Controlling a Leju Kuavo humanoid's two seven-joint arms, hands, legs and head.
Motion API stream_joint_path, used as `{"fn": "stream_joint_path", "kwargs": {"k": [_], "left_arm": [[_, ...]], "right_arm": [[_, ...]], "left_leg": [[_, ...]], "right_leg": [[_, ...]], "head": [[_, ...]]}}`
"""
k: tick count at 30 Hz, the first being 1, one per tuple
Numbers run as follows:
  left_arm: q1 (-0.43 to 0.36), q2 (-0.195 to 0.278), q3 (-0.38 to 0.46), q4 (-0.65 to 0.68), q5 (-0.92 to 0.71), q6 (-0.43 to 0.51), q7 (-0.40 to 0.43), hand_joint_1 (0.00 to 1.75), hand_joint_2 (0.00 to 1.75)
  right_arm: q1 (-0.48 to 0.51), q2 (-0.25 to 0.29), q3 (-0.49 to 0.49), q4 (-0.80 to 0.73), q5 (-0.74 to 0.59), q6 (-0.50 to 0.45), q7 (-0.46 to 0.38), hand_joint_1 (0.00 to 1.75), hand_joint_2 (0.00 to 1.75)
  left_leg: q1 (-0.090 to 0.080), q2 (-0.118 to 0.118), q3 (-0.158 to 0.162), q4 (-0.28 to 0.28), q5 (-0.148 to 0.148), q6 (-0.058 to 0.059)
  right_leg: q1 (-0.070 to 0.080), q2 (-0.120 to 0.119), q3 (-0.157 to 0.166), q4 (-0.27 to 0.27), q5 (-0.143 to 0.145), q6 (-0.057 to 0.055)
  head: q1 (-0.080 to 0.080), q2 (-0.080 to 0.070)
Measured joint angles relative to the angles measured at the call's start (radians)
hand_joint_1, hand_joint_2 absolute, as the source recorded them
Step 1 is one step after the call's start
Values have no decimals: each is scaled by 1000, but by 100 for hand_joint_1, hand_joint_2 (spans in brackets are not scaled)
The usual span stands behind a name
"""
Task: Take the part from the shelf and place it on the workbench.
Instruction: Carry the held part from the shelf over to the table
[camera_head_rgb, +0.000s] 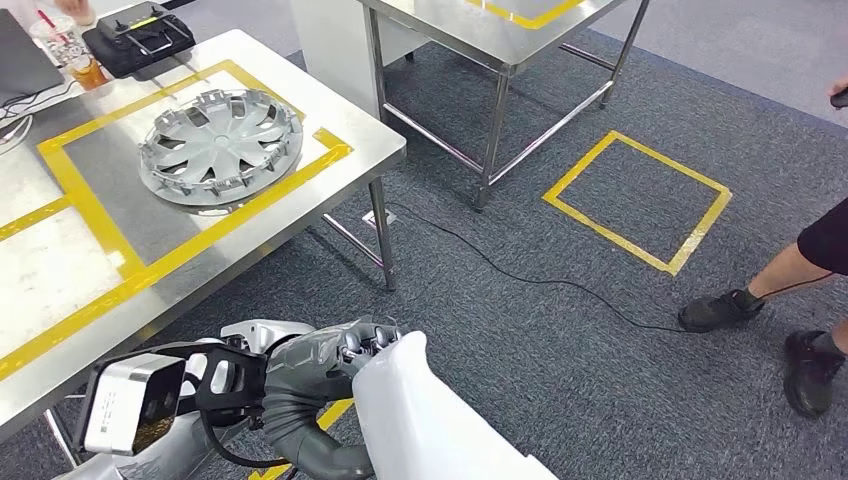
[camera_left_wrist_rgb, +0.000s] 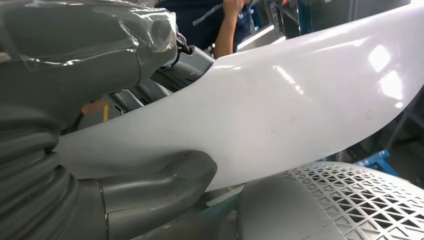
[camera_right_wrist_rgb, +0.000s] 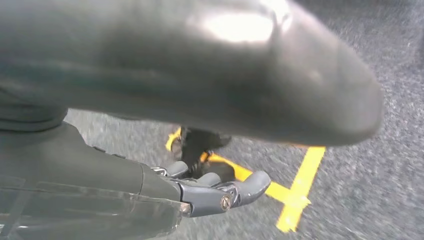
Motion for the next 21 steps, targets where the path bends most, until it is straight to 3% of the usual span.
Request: {"fn": "stream_joint_path", "kwargs": {"k": [1,3,5,6,7,10,13,15,17,19,21], "left_arm": [[-2,-2,-2,0,0,0,0,175,175],[-7,-6,-5,0,0,1,1,175,175],[-7,-7,-9,2,0,1,2,175,175],[-6,-7,-10,2,0,1,2,175,175],[-6,-7,-12,3,0,1,3,175,175],[-6,-7,-14,3,0,1,3,175,175],[-6,-7,-15,3,0,1,3,175,175],[-6,-7,-17,2,0,1,3,175,175],[-6,-6,-17,2,0,1,4,175,175],[-7,-5,-17,2,0,1,4,175,175],[-8,-4,-17,2,1,1,5,175,175]], "right_arm": [[1,9,-8,-24,1,1,0,0,0],[8,20,-23,-60,2,3,0,0,0],[17,28,-35,-85,4,3,0,0,0],[19,31,-39,-95,4,3,0,0,0],[20,33,-41,-103,4,3,0,0,0],[20,36,-43,-117,4,3,0,0,0],[20,38,-44,-120,4,3,0,0,0],[19,42,-48,-123,4,3,0,0,0],[17,48,-53,-132,4,3,0,0,0],[16,52,-54,-141,4,4,0,0,0],[18,55,-57,-146,7,6,0,0,0]], "left_leg": [[6,-13,7,-9,7,1],[13,-40,12,-16,15,3],[16,-74,12,-16,15,3],[18,-90,12,-16,15,2],[20,-106,13,-14,14,-1],[28,-139,16,-8,9,-12],[29,-146,13,-4,7,-17],[27,-159,6,5,2,-27],[29,-173,-2,11,-3,-40],[31,-133,-20,43,-22,-53],[30,-71,-73,150,-74,-60]], "right_leg": [[-1,31,-12,27,-13,1],[-6,99,-70,143,-59,1],[-10,116,-134,259,-91,7],[-14,117,-147,273,-87,16],[-18,119,-140,245,-66,27],[-32,139,-73,81,11,56],[-38,164,-54,35,28,62],[-39,188,-40,5,37,55],[-35,177,-32,-5,41,31],[-34,150,-27,-7,39,10],[-30,127,-22,-7,34,-2]], "head": [[1,0],[5,0],[7,0],[7,0],[7,0],[7,0],[9,0],[11,0],[12,0],[8,0],[3,0]]}}
